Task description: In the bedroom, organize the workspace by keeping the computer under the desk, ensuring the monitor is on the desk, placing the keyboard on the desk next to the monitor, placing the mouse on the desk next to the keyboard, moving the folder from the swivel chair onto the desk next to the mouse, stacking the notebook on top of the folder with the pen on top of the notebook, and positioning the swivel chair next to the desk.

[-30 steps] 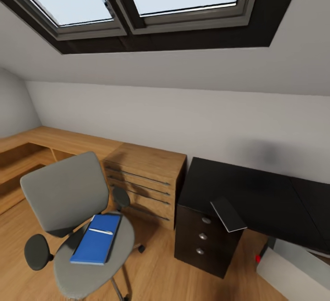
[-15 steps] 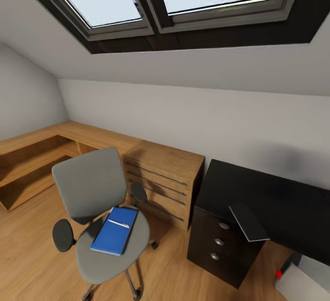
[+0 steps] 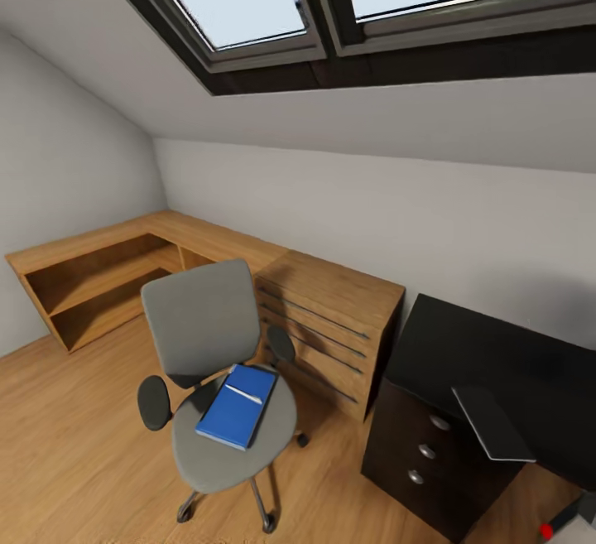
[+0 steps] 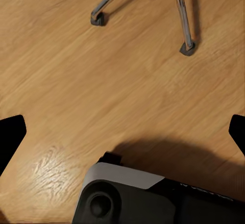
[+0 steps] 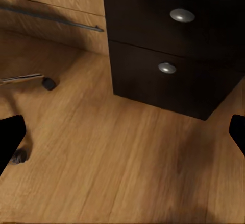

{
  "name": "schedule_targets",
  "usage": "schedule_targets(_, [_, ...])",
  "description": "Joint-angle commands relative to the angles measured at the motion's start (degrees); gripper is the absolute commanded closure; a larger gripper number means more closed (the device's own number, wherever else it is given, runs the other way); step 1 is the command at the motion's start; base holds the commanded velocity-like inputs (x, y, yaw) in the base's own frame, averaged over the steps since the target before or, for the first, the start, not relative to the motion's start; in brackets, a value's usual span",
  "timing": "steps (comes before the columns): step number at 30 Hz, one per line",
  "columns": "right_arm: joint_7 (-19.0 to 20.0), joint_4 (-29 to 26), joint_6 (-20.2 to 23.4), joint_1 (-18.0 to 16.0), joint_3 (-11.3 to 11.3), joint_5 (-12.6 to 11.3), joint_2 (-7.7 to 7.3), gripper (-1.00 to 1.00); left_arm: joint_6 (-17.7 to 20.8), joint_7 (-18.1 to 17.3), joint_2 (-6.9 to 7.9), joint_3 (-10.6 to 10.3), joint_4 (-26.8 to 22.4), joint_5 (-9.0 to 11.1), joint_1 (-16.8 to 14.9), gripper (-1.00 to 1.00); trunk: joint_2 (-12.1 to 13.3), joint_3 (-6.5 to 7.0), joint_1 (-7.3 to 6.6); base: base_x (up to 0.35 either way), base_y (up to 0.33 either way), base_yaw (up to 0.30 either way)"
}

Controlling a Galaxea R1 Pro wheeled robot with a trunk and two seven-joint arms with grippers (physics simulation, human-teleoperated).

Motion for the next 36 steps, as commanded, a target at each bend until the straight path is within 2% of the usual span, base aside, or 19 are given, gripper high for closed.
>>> schedule_targets(1, [0.2, 0.0, -0.2, 0.0, -0.2, -0.2, 0.04, -1.00, -0.3, 0.3, -0.05, -0.3, 0.0, 0.6, 0.0, -1.00, -0.1, -0.12, 0.02, 0.000, 0.000, 0.271])
schedule_targets(26, [0.2, 0.1, -0.1, 0.0, -0.2, 0.1, 0.04, -1.00, -0.1, 0.5, -0.68, -0.7, 0.6, 0.5, 0.0, -1.00, -0.1, -1.16, 0.02, 0.000, 0.000, 0.261])
schedule_targets(36, [0.2, 0.1, -0.1, 0.0, -0.2, 0.1, 0.00, -1.00, -0.1, 0.5, -0.69, -0.6, 0.6, 0.5, 0.0, -1.00, -0.1, -1.64, 0.02, 0.000, 0.000, 0.168])
